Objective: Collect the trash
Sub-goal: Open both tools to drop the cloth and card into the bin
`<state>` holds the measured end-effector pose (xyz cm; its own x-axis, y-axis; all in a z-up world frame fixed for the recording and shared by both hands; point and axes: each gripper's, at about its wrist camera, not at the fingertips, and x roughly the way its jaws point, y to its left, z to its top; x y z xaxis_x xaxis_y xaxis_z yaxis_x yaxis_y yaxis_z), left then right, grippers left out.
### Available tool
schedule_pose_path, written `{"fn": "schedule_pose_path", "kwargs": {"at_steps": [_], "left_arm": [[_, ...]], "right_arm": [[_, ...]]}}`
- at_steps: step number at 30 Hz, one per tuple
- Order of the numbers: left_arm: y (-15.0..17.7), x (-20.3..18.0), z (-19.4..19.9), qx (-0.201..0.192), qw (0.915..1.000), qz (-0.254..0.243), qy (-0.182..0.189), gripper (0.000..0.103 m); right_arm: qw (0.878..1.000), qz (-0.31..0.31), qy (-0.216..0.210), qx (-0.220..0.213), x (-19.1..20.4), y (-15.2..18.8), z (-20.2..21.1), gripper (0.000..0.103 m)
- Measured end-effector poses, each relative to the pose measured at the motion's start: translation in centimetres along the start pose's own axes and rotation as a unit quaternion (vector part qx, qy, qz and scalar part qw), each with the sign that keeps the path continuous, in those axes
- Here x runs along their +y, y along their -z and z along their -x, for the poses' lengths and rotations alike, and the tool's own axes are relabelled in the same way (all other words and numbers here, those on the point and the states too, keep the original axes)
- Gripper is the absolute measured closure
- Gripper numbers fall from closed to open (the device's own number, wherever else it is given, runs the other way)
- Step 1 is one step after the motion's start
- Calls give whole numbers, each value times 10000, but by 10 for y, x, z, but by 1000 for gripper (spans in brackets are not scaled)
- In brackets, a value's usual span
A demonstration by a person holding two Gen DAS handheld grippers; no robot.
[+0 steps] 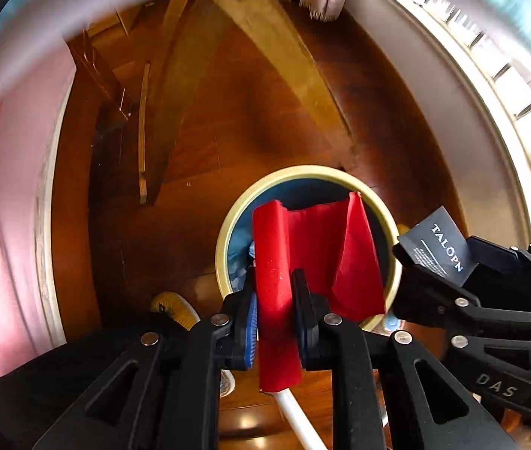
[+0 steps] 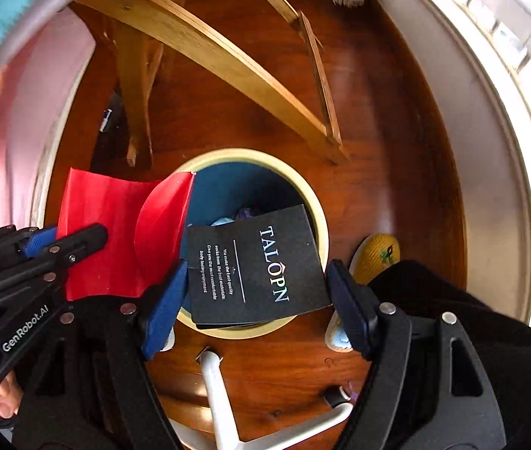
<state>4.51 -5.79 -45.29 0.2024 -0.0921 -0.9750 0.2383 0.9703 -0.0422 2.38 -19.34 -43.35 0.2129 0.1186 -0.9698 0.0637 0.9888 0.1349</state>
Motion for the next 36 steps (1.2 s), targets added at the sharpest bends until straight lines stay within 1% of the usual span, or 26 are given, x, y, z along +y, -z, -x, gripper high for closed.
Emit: {"fn": "schedule_pose_path", "kwargs": {"at_steps": [3,6,7,8,9,10,11,13,15,16,24,29,33,36], "left_arm": [[-4,2,-11,37,10000,10,65,86],[-5,6,-19,155,9997,60,169,81],[-5,7,-22,197,9996,58,184,75],[-6,7,-23,230,9995,48,204,65],[-7,7,-24,217,9996,34,200,60],[-7,6,-27,207,9996,15,184,51],[-7,5,-27,200,9997,13,157,48],[-6,6,-27,224,9996,81,155,46],[-7,10,-28,283,9993,204,153,40],[-8,12,-28,407,9987,238,186,37],[-5,15,-22,295,9993,225,24,36],[-5,18,-21,351,9990,272,75,36],[-5,19,-19,321,9991,275,47,36],[-5,19,-19,390,9987,315,72,36]], "right_arm": [[9997,-207,-102,35,-9,-6,-9,31],[9986,-440,-252,114,-22,-12,-19,30],[9982,-500,-309,148,-25,-12,-21,30],[9977,-544,-367,184,-27,-13,-23,30],[9972,-579,-418,217,-28,-13,-24,30],[9966,-610,-484,250,-28,-14,-26,30],[9961,-644,-538,268,-30,-14,-29,30],[9949,-720,-641,287,-31,-15,-31,30],[9938,-787,-715,313,-33,-15,-32,29],[9936,-802,-733,323,-32,-15,-33,29],[9938,-779,-717,330,-27,-15,-37,27],[9940,-768,-701,334,-26,-15,-38,26],[9943,-737,-706,309,-26,-15,-37,26],[9947,-715,-683,295,-25,-15,-36,26]]}}
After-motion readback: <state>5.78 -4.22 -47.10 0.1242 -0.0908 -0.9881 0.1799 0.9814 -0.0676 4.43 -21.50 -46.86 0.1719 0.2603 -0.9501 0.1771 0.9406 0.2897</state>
